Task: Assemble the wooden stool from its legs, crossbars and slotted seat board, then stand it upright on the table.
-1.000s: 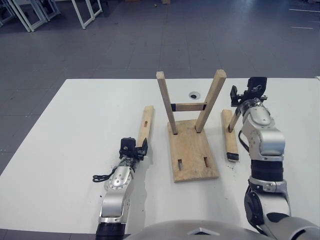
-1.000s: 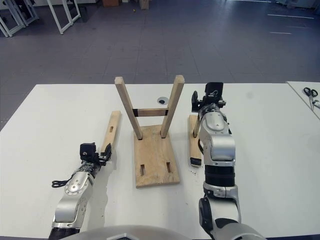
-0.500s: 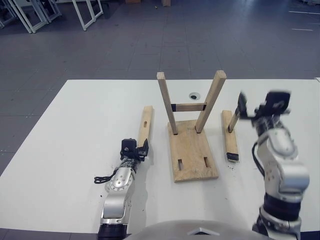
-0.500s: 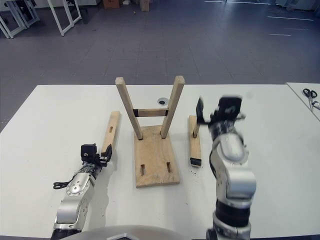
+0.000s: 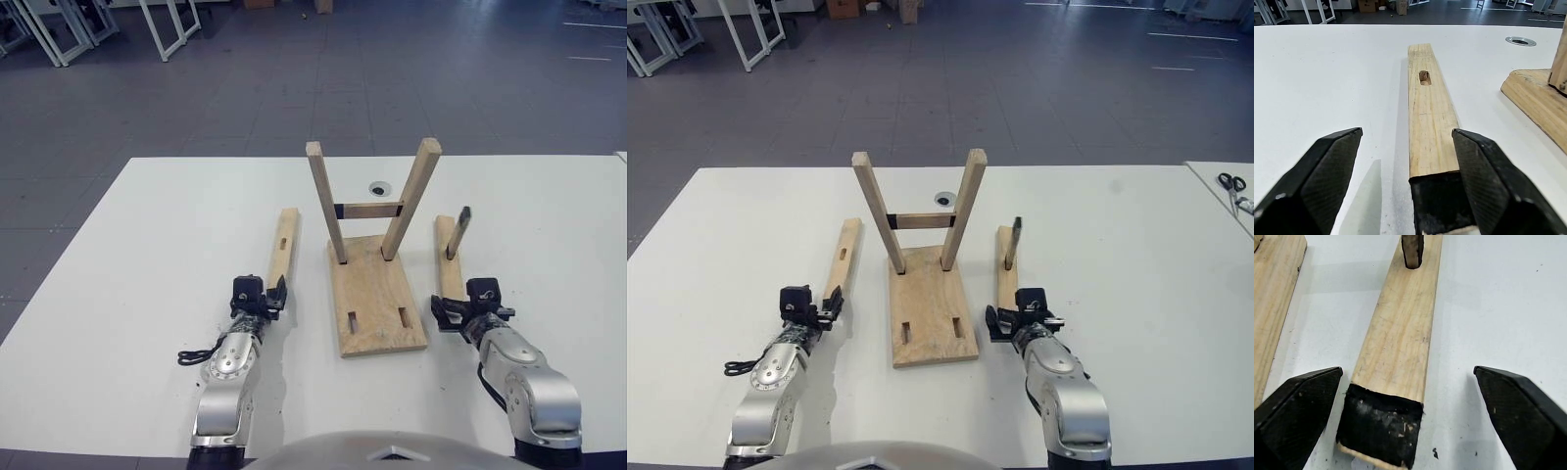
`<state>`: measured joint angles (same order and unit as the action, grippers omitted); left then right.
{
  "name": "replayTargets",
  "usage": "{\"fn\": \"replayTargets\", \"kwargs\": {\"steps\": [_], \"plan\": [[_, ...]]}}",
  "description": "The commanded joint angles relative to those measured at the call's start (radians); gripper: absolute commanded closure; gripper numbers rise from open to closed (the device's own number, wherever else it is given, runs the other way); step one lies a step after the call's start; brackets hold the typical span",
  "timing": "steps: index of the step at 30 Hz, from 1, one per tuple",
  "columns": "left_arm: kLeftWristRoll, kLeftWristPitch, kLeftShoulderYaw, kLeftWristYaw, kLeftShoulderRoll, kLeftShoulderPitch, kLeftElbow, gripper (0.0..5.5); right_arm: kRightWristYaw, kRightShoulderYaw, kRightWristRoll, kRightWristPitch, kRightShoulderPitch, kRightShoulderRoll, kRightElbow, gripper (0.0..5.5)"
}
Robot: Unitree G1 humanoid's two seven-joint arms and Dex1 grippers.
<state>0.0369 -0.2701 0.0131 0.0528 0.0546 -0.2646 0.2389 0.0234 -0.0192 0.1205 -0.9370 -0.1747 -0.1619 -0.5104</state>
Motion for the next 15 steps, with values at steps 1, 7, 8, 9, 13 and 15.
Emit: {"fn": "replayTargets", "kwargs": {"steps": [1,7,8,9,13,15], "plan": [[-0.001,-0.018,-0.002,0.006,0.009,0.005,0.01,2.11,0.001,0.025,-0.029,0.013,-0.035,-0.013,0.073,0.88],[0.001,-0.03,-0.001,0.008,0.01,-0.042,0.052,2.11,-0.001,0.047,-0.057,0.039,-0.102,-0.035,0.085,1.96],[0.002,-0.037,0.0,0.008,0.009,-0.055,0.066,2.11,-0.002,0.046,-0.06,0.04,-0.111,-0.037,0.08,2.17],[0.003,-0.042,0.002,0.009,0.009,-0.067,0.08,2.11,-0.002,0.044,-0.061,0.04,-0.12,-0.038,0.073,2.29],[0.008,-0.067,0.0,0.018,0.018,-0.113,0.13,2.11,-0.005,0.031,-0.062,0.035,-0.131,-0.034,0.058,2.93],[0.016,-0.078,-0.01,0.024,0.022,-0.119,0.15,2.11,-0.008,0.023,-0.063,0.045,-0.109,-0.033,0.063,3.24]]}}
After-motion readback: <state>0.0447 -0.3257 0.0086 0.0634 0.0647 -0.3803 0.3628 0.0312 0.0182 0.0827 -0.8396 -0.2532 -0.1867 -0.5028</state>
